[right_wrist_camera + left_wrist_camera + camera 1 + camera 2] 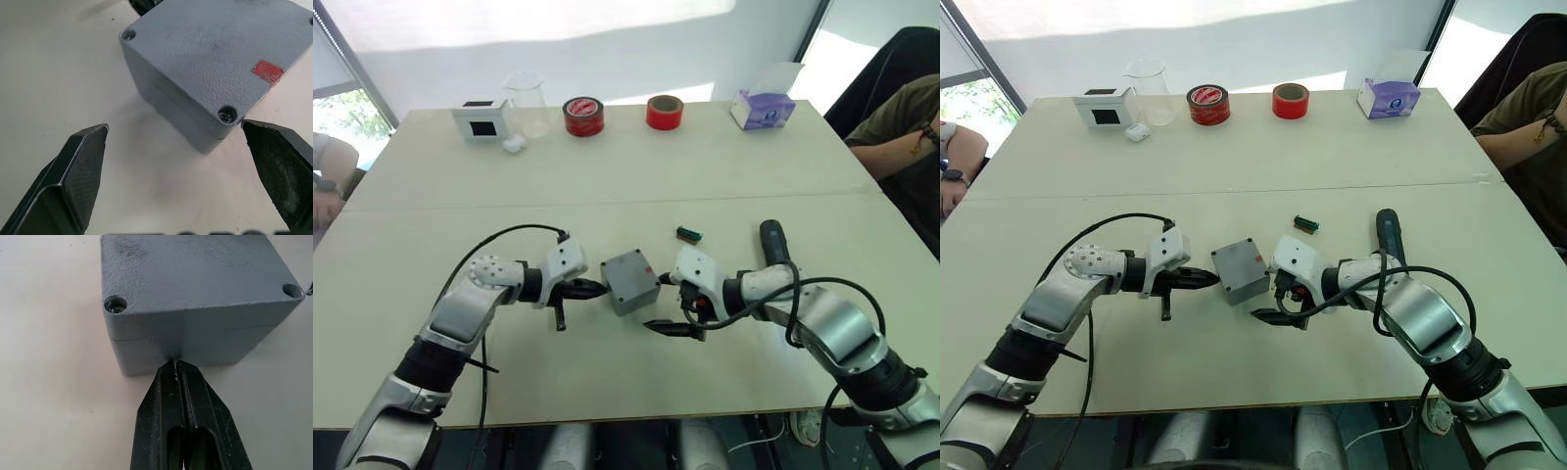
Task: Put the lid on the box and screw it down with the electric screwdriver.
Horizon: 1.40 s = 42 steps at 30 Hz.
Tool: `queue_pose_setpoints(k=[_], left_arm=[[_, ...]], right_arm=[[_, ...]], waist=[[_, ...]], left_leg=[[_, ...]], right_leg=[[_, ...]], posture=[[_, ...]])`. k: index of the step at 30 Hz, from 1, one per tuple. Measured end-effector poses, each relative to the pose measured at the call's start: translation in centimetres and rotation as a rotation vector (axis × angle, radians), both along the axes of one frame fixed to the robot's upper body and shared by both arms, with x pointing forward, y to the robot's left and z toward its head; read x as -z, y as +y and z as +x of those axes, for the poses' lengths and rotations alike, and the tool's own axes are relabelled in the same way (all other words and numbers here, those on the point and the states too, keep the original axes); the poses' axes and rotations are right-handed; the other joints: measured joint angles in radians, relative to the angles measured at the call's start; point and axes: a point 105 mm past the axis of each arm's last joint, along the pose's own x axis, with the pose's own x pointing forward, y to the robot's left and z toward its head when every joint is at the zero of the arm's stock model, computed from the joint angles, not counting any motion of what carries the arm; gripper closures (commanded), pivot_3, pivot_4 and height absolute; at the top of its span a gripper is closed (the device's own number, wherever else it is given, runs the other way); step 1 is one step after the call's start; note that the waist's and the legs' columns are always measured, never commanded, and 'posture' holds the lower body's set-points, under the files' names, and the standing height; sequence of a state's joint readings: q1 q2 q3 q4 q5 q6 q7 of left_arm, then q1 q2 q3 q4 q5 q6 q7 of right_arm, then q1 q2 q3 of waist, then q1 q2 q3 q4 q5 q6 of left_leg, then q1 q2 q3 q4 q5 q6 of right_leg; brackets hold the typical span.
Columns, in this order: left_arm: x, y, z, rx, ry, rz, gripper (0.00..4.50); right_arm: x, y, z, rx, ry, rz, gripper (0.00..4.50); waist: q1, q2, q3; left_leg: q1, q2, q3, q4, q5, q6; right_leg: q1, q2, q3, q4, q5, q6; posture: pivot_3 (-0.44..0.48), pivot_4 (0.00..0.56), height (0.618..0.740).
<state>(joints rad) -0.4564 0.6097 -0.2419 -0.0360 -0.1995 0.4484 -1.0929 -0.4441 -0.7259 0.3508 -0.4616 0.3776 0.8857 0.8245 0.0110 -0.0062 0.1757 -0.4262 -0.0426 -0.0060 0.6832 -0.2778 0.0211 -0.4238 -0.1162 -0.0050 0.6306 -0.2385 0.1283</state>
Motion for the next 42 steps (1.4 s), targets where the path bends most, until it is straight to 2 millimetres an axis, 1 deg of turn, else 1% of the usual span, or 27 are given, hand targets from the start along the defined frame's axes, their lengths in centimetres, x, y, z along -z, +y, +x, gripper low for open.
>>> queue_pose_setpoints(k=[5,10,18,20,23,26,28,29,31,33,34,35,36,38,39,42], left_arm=[[-0.5,-0.1,0.5,-0.002,-0.017,0.001,4.50],[-0.5,-0.1,0.6,0.000,-0.012,0.000,4.50],[-0.6,-0.1,0.6,0.006,-0.011,0.000,4.50],[-0.9,-0.1,0.8,0.009,-0.018,-0.002,4.50],[-1.6,0.4,1.0,-0.010,-0.027,-0.024,4.50],[-2.6,1.5,1.3,-0.044,-0.023,-0.049,4.50],[-3.6,2.3,1.6,-0.075,-0.007,-0.088,4.50],[-4.2,2.7,1.8,-0.088,-0.005,-0.106,4.50],[-5.8,3.3,2.0,-0.103,-0.012,-0.143,4.50],[-7.0,3.6,1.6,-0.101,-0.005,-0.176,4.50],[-7.6,3.2,1.0,-0.074,0.001,-0.194,4.50],[-7.7,2.9,0.7,-0.059,0.003,-0.196,4.50],[-7.9,2.5,0.2,-0.035,0.011,-0.198,4.50],[-8.0,2.2,-0.2,-0.019,0.014,-0.199,4.50],[-8.0,2.2,-0.2,-0.023,0.012,-0.197,4.50],[-8.0,2.3,-0.1,-0.044,0.009,-0.196,4.50]], right_arm=[[0.2,0.1,-0.5,0.009,0.008,0.001,0.03],[0.4,0.2,-0.9,0.021,0.024,0.009,0.03],[0.3,0.1,-0.8,0.029,0.030,0.019,0.03],[-0.5,-0.1,-0.6,0.050,0.024,0.059,0.03],[-2.4,-0.8,-0.5,0.071,0.001,0.115,0.03],[-4.1,-2.2,-0.4,0.107,-0.009,0.149,0.03],[-5.1,-2.8,-0.2,0.126,-0.010,0.191,0.03],[-5.6,-3.2,0.1,0.141,-0.016,0.212,0.03],[-6.7,-4.3,1.7,0.205,-0.047,0.256,0.03],[-7.3,-5.1,4.2,0.278,-0.108,0.297,0.03],[-6.8,-5.7,5.9,0.325,-0.129,0.298,0.03],[-6.3,-5.9,6.5,0.344,-0.129,0.295,0.03],[-5.1,-6.0,7.6,0.365,-0.123,0.290,0.03],[-3.5,-5.7,8.8,0.380,-0.103,0.297,0.03],[-2.8,-5.7,9.5,0.390,-0.101,0.302,0.24],[-2.5,-5.8,11.0,0.409,-0.135,0.305,0.91]], waist=[[0.000,0.000,0.000],[0.000,0.000,0.000],[0.001,0.000,0.000],[0.001,0.000,0.000],[0.001,0.000,0.000],[0.000,0.000,0.000],[0.000,0.000,0.000],[-0.001,0.000,0.000],[-0.002,0.000,0.000],[-0.006,-0.001,0.000],[-0.006,-0.001,0.000],[-0.006,-0.001,0.000],[-0.007,-0.001,0.000],[-0.009,0.000,0.000],[-0.012,0.000,0.000],[-0.015,0.000,0.000]], left_leg=[[0.000,0.000,0.000,0.000,0.000,0.000],[0.000,0.000,0.000,0.000,0.000,0.000],[0.000,0.000,0.000,0.000,0.000,0.000],[0.000,0.000,0.000,0.000,0.000,0.000],[0.000,0.000,0.000,0.000,0.000,0.000],[0.000,0.000,0.000,0.000,0.000,0.000],[0.000,0.000,0.000,0.000,0.000,0.000],[0.000,0.000,0.000,0.000,0.000,0.000],[0.000,0.000,0.000,0.000,0.000,0.000],[0.001,0.000,0.000,0.000,0.000,0.000],[0.001,0.000,0.000,-0.001,0.000,0.000],[0.001,0.000,0.000,-0.001,0.000,0.000],[0.001,0.000,0.000,-0.001,0.000,0.000],[0.000,0.000,0.001,-0.001,0.002,-0.003],[0.000,0.000,0.001,-0.001,0.003,-0.005],[0.000,0.000,0.000,-0.001,0.003,-0.005]], right_leg=[[0.000,0.000,0.000,0.000,0.000,0.000],[0.000,0.000,0.000,0.000,0.000,0.000],[0.000,0.000,0.000,0.000,0.000,0.000],[0.000,0.000,0.000,0.000,0.000,0.000],[0.000,0.000,0.000,0.000,0.000,0.000],[0.000,0.000,0.000,0.000,0.000,0.000],[0.000,0.000,0.000,0.000,0.000,0.000],[0.000,0.000,0.000,0.000,0.000,0.000],[0.000,0.000,0.000,0.000,0.000,0.000],[0.000,0.000,0.000,0.000,0.000,0.000],[0.000,0.000,0.000,0.000,0.000,0.000],[0.000,0.000,0.000,0.000,0.000,0.000],[0.000,0.000,0.000,0.000,0.000,0.000],[0.000,0.000,0.000,0.000,0.000,0.000],[0.000,0.000,0.000,0.000,0.000,0.000],[0.000,0.000,0.000,0.000,0.000,0.000]], posture=[[0.000,0.150,0.740],[0.000,0.150,0.740],[0.000,0.150,0.740],[0.000,0.150,0.740],[0.000,0.150,0.740],[0.000,0.150,0.740],[0.000,0.150,0.740],[0.000,0.150,0.740],[0.000,0.150,0.740],[0.000,0.150,0.740],[0.000,0.150,0.740],[0.000,0.150,0.740],[0.000,0.150,0.740],[0.000,0.150,0.740],[0.000,0.150,0.740],[0.000,0.150,0.740]])
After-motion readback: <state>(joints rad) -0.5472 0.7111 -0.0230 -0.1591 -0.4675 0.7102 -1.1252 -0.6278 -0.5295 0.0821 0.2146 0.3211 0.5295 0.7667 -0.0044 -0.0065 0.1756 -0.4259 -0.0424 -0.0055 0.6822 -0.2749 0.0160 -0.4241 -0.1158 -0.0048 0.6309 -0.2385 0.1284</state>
